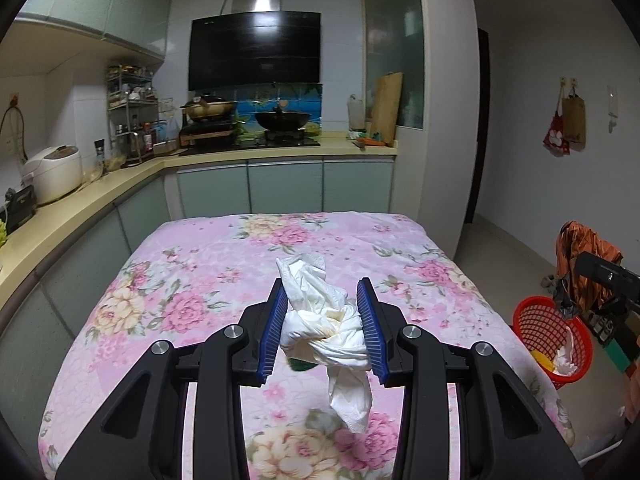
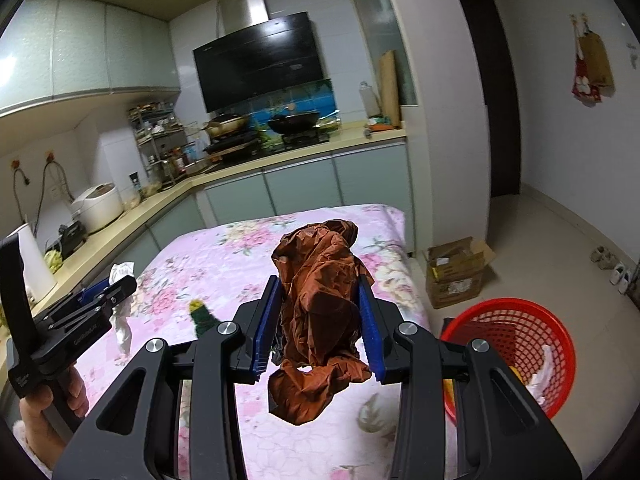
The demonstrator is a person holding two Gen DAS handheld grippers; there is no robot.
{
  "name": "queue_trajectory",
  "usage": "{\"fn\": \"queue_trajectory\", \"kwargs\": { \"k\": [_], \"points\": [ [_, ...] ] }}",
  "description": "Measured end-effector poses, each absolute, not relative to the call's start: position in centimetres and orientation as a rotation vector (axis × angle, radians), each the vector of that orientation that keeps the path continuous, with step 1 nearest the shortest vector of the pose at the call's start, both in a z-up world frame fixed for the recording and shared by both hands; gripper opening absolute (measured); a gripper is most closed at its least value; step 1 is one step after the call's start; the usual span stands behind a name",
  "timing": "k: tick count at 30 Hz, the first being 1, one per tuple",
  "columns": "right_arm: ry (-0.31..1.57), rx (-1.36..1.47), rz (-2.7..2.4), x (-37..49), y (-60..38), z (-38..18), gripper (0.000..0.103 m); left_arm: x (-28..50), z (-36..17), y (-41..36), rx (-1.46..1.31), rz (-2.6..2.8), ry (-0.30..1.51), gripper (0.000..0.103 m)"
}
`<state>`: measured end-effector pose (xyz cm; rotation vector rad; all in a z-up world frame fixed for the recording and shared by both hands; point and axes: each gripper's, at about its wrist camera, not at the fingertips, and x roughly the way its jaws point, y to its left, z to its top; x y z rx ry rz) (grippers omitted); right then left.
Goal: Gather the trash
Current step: 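Lift the tissue and brown cloth and carry both over the red basket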
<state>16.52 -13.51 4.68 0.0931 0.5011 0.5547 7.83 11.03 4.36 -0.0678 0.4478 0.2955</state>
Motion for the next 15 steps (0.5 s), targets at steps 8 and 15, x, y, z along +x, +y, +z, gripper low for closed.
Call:
{"fn": "queue_trajectory", "kwargs": {
  "k": [8,15],
  "points": [
    [0.509,0.122,0.461,17.6,-16.4,4.7,0.037,9.8,4.6,8.2,-0.037,0.22,0.45,0.035],
    [0.534,0.152,0.383,18.7,-18.9,4.5,0.037,12.1,4.8,4.6,-0.02,0.128,0.464,0.035]
  ]
}}
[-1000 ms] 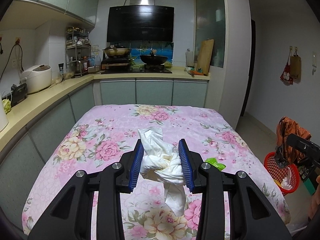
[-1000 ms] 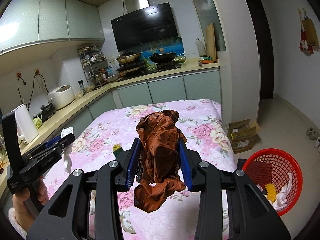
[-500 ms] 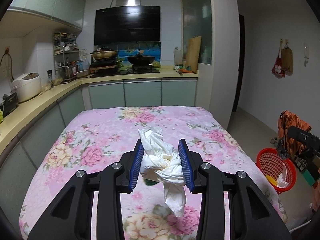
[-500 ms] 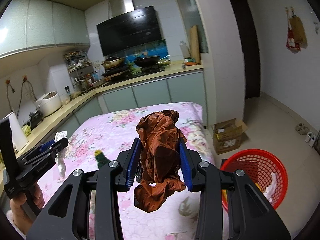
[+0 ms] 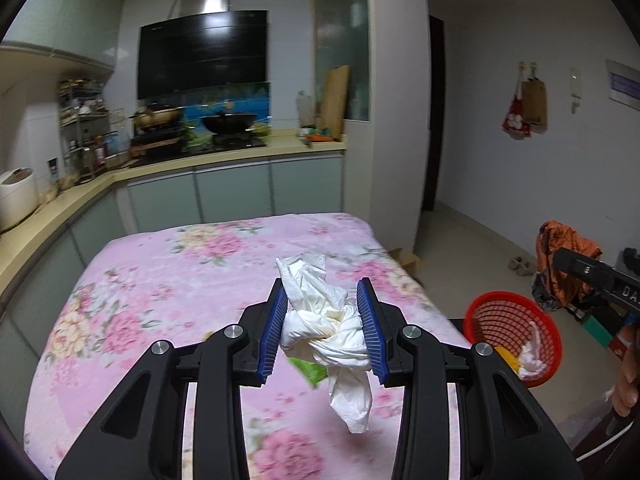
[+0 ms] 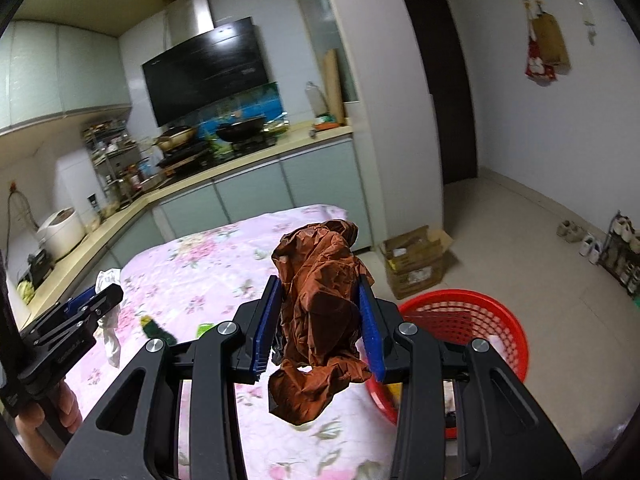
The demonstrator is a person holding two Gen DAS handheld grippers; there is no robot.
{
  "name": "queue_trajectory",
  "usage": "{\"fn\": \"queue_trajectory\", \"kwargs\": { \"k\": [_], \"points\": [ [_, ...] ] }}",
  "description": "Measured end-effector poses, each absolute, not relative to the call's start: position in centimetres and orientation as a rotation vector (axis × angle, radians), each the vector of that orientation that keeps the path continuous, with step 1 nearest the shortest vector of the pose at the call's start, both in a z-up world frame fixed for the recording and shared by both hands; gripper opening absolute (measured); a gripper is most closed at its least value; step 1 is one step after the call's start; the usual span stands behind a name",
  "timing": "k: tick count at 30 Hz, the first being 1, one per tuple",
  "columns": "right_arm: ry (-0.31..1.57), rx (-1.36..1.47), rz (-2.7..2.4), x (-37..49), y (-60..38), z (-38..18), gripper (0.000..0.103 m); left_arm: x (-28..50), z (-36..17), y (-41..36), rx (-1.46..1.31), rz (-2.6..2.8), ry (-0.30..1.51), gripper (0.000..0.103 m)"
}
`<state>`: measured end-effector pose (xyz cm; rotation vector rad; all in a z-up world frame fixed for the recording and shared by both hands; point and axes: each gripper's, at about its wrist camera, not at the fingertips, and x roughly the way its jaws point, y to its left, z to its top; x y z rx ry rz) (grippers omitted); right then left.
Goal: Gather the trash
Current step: 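Lift the tissue and brown cloth and carry both over the red basket, then open both tools to drop the tissue and cloth into the basket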
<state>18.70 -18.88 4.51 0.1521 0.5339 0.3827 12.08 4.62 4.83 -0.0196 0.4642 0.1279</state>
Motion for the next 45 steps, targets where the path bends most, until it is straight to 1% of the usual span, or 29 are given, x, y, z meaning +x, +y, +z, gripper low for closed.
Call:
{"fn": "queue_trajectory", "kwargs": {
  "k": [11,16,27,40,41,43,45],
  "points": [
    [0.605,0.237,0.271,20.9,-22.2,3.3,0.037,15.4,4.7,-1.4,0.013,-0.032,0.507,0.035],
    [0.65,0.276,0.202,22.3,-24.2,2.1,0.037,17.3,3.7,-3.7,0.02,-0.098,0.55,0.035],
    [0.697,0.294,0.052,24.6,-27.2,-0.3,0.038,21.5,0.2,-9.1,0.016,-0.232,0.67,0.035],
    [0.773,0.322,-0.026,26.6,-29.5,-3.7,0.038,25.8,-4.5,-13.7,0.01,-0.318,0.797,0.035],
    [0.781,0.327,-0.026,26.7,-29.6,-3.9,0.038,26.0,-4.7,-13.9,0.011,-0.32,0.804,0.035],
    [0.796,0.34,-0.02,27.0,-29.8,-4.2,0.042,26.4,-5.1,-14.3,0.014,-0.325,0.817,0.035],
    [0.806,0.364,-0.013,27.1,-29.9,-4.4,0.053,26.7,-5.4,-14.7,0.014,-0.33,0.826,0.036]
  ]
}}
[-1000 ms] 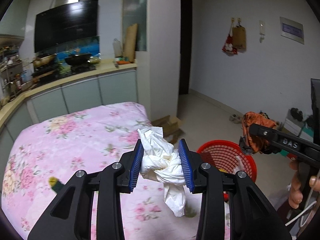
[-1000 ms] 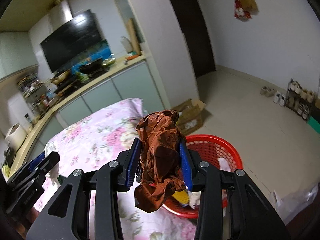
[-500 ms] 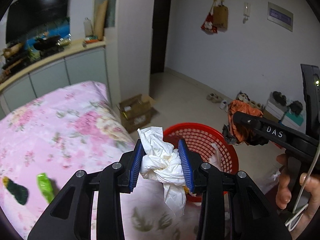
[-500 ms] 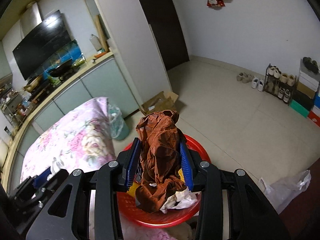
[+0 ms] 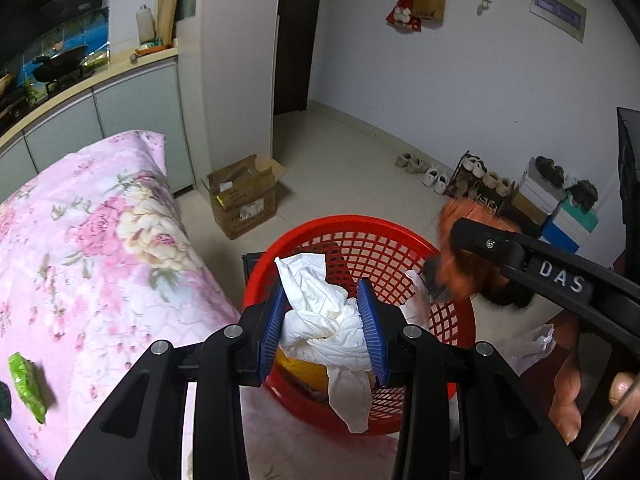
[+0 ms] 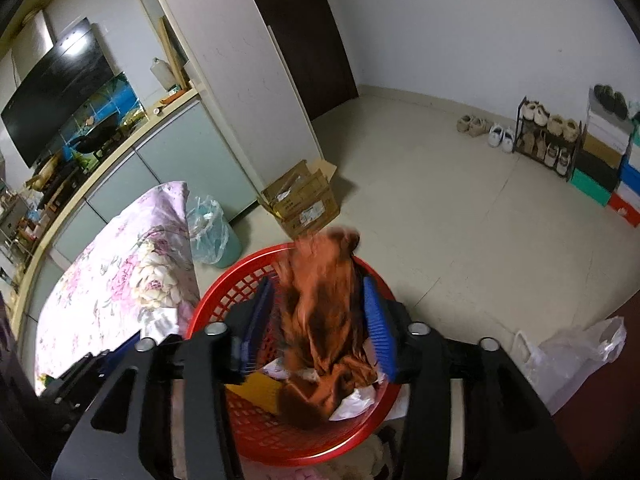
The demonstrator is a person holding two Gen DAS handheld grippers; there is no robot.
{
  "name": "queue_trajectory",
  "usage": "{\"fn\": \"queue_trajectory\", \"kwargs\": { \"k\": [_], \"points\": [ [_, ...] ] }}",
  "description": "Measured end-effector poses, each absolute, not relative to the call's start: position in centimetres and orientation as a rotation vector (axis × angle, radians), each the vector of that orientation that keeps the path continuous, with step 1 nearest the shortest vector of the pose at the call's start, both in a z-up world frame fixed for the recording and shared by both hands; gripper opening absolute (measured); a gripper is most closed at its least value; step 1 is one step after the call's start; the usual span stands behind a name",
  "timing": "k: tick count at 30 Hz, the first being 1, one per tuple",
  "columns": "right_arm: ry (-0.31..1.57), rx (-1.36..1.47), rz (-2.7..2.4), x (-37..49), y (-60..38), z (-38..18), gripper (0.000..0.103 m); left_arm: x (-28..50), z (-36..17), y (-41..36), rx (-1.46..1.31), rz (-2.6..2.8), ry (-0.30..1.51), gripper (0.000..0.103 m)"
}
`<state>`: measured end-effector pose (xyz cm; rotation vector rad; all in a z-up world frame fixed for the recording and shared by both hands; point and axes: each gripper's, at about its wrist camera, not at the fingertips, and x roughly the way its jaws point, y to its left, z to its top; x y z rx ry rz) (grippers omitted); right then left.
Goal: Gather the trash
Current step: 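Open both tools to drop the tissue and cloth into the basket, then move both tools back over the sponge and green wrapper on the bed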
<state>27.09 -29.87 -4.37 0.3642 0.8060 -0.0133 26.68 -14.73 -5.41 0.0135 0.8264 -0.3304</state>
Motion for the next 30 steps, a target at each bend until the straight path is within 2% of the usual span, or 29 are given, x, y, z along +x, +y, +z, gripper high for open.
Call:
{"fn": "queue_trajectory", "kwargs": {
  "k": [2,5,6,7,10,16,30],
  "points": [
    [0.809,0.387,-0.013,27.1,-30.2,-4.4,0.057,26.8,-5.5,-14.9,0.006,-0.34,0.831,0.037],
    [0.801,0.403,-0.015,26.9,-30.6,-4.1,0.058,26.7,-5.5,-14.8,0.004,-0.34,0.829,0.047],
    [0.798,0.407,-0.015,26.9,-30.7,-3.9,0.058,26.6,-5.3,-14.7,0.011,-0.338,0.822,0.051],
    [0.789,0.409,-0.015,26.7,-30.7,-3.7,0.058,26.5,-5.1,-14.8,0.019,-0.333,0.813,0.06],
    [0.77,0.407,-0.008,26.4,-30.6,-3.0,0.058,26.0,-4.3,-14.5,0.031,-0.311,0.775,0.07],
    [0.738,0.397,0.02,25.8,-30.0,-1.7,0.058,25.3,-2.5,-12.2,-0.019,-0.287,0.744,0.075],
    [0.651,0.342,0.115,23.2,-27.0,1.4,0.061,20.3,1.3,-4.7,-0.095,-0.167,0.643,0.077]
  ]
}}
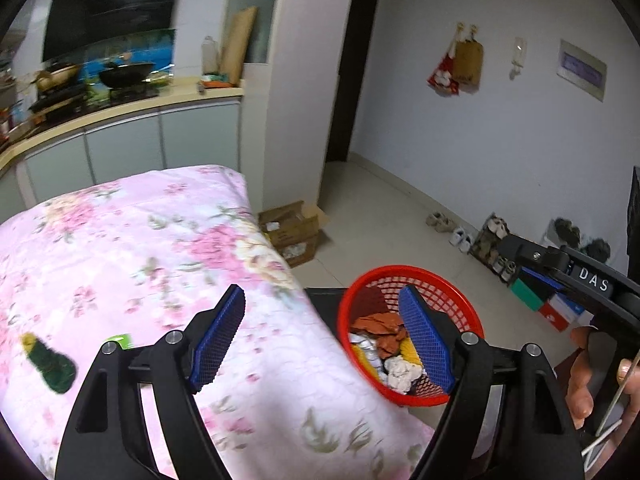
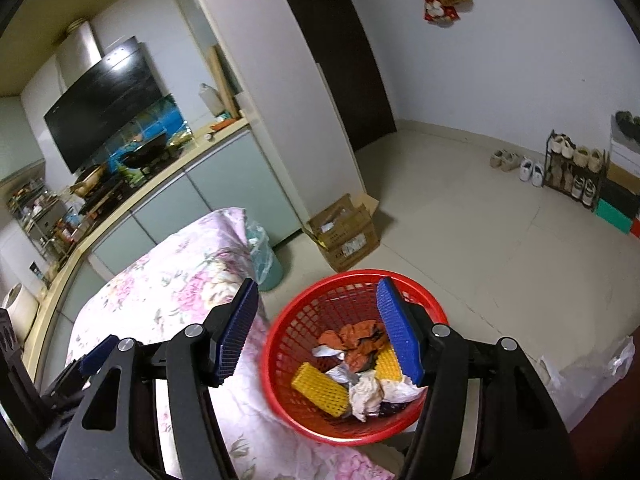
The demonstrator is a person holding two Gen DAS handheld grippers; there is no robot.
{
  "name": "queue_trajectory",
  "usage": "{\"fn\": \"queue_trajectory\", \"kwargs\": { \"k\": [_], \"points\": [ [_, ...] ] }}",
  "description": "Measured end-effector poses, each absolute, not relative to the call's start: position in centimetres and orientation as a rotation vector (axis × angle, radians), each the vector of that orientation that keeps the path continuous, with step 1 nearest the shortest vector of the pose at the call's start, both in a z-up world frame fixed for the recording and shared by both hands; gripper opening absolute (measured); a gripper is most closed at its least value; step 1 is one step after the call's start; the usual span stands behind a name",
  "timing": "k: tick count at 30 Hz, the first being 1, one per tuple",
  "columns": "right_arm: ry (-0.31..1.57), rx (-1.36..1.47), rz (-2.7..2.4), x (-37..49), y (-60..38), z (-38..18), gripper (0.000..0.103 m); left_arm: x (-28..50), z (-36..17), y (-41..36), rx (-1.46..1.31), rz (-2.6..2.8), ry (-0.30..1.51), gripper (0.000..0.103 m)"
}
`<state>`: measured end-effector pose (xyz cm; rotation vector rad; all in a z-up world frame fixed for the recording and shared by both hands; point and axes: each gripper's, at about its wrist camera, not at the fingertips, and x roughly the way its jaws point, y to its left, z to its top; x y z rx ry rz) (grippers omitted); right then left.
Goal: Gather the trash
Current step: 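Move both tools back over the sponge and green wrapper on the bed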
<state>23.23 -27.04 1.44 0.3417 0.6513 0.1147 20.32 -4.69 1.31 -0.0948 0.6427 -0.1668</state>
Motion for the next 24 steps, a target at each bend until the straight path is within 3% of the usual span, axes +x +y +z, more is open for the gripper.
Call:
{"fn": "queue_trajectory", "kwargs": {
  "k": [19,24],
  "points": [
    [0.613,0.243,0.229,21.1,-22.0,2.6,0.065,14.8,3.3,2.5,-0.09,0.062,0.548,0.078],
    [0.6,0.221,0.247,20.4,-20.6,2.5,0.072,13.5,3.2,4.5,-0.103,0.109,0.544,0.079]
  ]
}}
